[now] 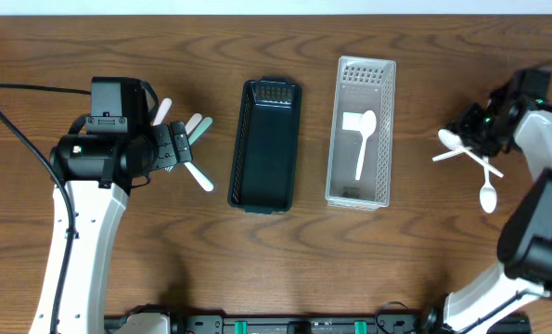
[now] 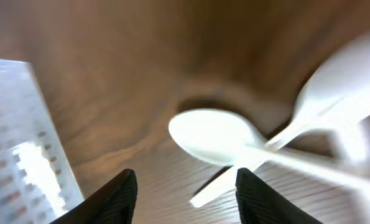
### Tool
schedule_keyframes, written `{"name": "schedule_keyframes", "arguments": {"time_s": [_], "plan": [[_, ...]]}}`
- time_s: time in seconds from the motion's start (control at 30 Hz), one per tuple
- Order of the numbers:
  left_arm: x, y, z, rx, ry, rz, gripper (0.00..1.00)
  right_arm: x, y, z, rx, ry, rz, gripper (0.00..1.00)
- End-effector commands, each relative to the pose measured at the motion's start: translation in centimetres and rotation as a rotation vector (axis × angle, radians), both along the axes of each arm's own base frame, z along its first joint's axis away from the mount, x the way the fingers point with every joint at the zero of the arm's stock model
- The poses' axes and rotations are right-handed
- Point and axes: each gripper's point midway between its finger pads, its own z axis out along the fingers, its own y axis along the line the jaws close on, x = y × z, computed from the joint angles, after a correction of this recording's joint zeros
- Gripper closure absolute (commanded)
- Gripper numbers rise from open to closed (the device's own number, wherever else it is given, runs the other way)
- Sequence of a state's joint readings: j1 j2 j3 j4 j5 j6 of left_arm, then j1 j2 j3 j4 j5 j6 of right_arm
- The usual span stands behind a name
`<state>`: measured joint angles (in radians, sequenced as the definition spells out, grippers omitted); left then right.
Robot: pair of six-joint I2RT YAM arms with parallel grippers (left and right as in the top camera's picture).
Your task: Pack container
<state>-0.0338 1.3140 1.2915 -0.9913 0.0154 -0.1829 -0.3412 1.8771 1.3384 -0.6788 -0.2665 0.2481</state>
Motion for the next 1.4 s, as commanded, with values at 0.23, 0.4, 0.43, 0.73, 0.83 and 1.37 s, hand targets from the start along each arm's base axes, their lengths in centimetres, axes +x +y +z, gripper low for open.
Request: {"name": "schedule_keyframes", "arguments": {"time_s": [0.23,0.4,0.43,0.73,0.83,1.37], "plan": [[0.3,0.4,0.7,0.017,-0.017,0.006,0.02,1.4,-4.7,6.4,-0.587,-0.117,0.535,0.39],[0.3,0.4,0.7,0.017,-0.017,0.006,0.02,1.4,-5.6,4.1,-0.574,-0.076,0.556,0.41],[0.3,0.4,0.7,0.017,-0.017,0.006,0.02,1.2,-5.7,3.5,-0.564,-0.062,0.558,0.42],[0.3,0.4,0.7,0.017,-0.017,0.006,0.02,-0.8,-4.8,-2.4,-0.442,0.07,0.6,0.48],[0.3,0.4,0.7,0.017,-0.017,0.006,0.02,-1.4,-4.9,-4.2,-0.424,0.12,0.606,0.51],[0.3,0.4,0.7,0.017,-0.017,0.006,0.02,-4.1,-4.4,-8.9,-0.346,0.258,0.594,0.74]]}}
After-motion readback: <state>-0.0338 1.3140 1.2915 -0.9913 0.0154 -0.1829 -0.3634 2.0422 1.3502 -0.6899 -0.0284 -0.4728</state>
